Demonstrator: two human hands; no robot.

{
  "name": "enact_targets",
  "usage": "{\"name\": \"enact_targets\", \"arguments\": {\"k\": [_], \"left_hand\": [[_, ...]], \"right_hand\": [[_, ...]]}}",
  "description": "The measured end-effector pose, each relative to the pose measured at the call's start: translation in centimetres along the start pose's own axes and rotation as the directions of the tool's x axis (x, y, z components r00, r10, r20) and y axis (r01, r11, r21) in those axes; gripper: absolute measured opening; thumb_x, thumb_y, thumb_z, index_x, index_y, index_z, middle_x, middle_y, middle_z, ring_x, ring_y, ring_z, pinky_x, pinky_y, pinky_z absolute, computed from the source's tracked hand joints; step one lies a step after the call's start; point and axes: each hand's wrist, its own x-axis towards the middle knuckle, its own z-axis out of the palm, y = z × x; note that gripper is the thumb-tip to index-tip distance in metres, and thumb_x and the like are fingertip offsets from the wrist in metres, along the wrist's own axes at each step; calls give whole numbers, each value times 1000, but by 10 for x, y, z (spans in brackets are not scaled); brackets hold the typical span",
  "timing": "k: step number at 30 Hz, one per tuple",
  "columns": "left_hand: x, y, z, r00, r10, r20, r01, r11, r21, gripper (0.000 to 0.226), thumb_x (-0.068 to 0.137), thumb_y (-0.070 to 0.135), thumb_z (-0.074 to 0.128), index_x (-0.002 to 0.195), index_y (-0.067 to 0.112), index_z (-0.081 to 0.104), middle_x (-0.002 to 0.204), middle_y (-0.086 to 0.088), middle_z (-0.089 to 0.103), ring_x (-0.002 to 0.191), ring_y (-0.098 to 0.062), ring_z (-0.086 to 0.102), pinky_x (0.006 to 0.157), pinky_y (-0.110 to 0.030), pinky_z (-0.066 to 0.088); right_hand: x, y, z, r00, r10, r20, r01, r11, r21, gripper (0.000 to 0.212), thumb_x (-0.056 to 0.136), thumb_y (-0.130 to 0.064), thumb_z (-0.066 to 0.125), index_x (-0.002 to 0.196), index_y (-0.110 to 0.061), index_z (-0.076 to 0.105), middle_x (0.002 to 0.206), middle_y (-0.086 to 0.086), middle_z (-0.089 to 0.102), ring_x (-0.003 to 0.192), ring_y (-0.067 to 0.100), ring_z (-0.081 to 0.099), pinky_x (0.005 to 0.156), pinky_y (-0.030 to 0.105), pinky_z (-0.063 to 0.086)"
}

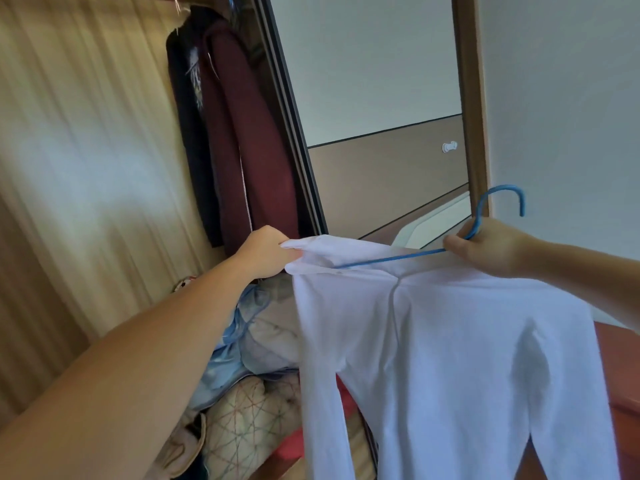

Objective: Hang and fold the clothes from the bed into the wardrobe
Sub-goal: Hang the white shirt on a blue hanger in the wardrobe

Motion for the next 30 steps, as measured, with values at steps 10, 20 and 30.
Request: {"name": "enact_targets", "arguments": {"k": [10,20,30], "left_hand": [[-15,82,35,979,203,6,-203,977,70,36,77,8,59,48,12,38,51,0,36,54,-20,34,51,-27,25],[-9,59,36,985,50,164,-2,960,-279,11,80,13,72,88,6,69,69,-4,60,56,-13,56,47,-21,47],[-2,50,40,891,452,45,-437,828,350,20,76,45,74,85,27,70,86,8,64,80,-15,61,68,-33,51]], "right_hand": [[17,-58,17,978,-9,208,19,999,-44,42,91,-45,50,65,-13,40,54,4,37,48,23,35,44,24,32],[16,-41,-16,976,5,216,-22,997,76,32,96,-36,50,79,-11,60,61,5,42,41,16,32,41,23,29],[8,-43,-20,950,-14,312,-40,985,166,29,98,-30,49,79,-13,64,53,2,35,44,15,26,44,26,25]]}}
